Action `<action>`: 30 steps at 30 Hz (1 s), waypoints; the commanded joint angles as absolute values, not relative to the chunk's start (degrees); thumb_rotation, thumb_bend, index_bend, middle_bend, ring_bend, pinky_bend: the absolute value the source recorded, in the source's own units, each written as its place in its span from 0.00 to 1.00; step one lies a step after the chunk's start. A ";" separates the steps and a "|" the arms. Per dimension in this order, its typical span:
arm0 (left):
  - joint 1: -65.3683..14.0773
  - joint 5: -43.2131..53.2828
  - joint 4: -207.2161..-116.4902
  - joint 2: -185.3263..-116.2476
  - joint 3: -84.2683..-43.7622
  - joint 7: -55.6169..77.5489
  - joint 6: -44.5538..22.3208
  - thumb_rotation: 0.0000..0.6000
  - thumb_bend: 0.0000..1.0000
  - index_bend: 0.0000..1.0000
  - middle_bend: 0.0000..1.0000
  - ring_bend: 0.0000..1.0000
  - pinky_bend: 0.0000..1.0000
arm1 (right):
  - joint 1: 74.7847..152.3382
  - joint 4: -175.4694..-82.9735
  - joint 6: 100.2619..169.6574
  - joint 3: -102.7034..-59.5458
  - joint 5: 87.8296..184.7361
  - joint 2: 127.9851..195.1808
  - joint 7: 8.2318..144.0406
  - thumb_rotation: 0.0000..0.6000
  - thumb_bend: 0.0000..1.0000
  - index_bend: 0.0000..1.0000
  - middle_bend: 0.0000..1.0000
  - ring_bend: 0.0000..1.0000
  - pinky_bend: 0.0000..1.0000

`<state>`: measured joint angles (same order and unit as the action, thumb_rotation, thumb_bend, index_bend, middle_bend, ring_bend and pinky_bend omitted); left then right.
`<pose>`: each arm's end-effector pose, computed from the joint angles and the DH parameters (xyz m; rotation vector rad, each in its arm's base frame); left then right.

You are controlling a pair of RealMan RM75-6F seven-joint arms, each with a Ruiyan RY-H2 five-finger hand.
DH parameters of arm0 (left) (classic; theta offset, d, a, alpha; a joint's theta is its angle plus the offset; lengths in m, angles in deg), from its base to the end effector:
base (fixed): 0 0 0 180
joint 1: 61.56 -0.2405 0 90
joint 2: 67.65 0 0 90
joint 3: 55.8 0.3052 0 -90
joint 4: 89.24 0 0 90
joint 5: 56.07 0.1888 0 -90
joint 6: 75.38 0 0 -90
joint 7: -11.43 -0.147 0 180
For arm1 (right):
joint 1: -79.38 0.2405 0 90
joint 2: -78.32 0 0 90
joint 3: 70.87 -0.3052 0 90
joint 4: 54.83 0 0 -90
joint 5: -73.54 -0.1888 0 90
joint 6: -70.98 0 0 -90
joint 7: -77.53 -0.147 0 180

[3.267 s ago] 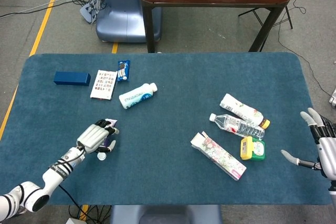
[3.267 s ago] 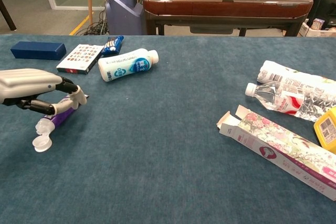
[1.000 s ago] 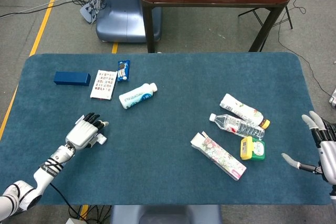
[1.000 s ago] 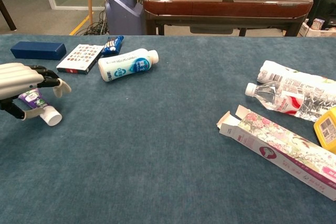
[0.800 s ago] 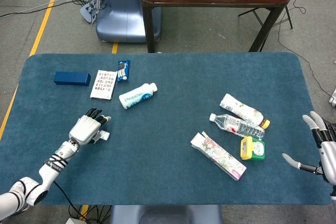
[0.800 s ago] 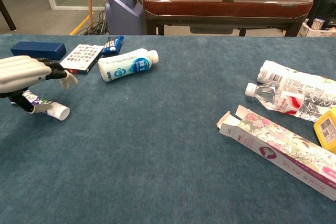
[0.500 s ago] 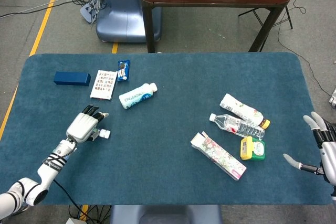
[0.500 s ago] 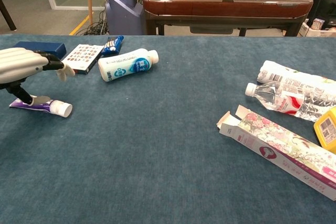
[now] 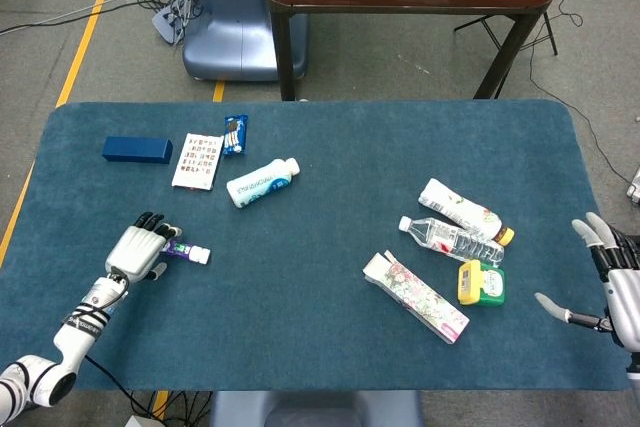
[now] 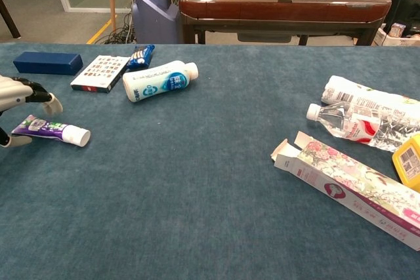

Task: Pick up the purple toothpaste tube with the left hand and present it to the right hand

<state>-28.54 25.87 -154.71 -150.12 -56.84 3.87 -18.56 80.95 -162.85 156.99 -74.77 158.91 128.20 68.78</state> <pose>-0.3168 0.3563 0.0637 -1.9029 -0.6879 -0.6323 -0.3081 -0.1675 0.2652 1.2752 -1.0446 1.0243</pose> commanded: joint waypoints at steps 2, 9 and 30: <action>-28.27 28.45 -150.76 -152.43 -56.37 7.25 -16.84 1.00 0.26 0.28 0.27 0.11 0.08 | 80.67 -163.15 157.36 -74.68 158.96 127.99 68.94 0.55 0.00 0.00 0.00 0.00 0.00; -27.57 30.32 -145.33 -155.11 -55.94 9.95 -16.31 1.00 0.26 0.31 0.29 0.13 0.08 | 80.24 -163.47 157.87 -74.54 159.05 127.71 69.06 0.55 0.00 0.00 0.00 0.00 0.00; -27.51 29.89 -138.68 -158.18 -56.06 14.92 -17.34 1.00 0.26 0.38 0.37 0.17 0.09 | 80.00 -163.60 157.81 -74.38 159.02 127.42 69.19 0.55 0.00 0.00 0.00 0.00 0.00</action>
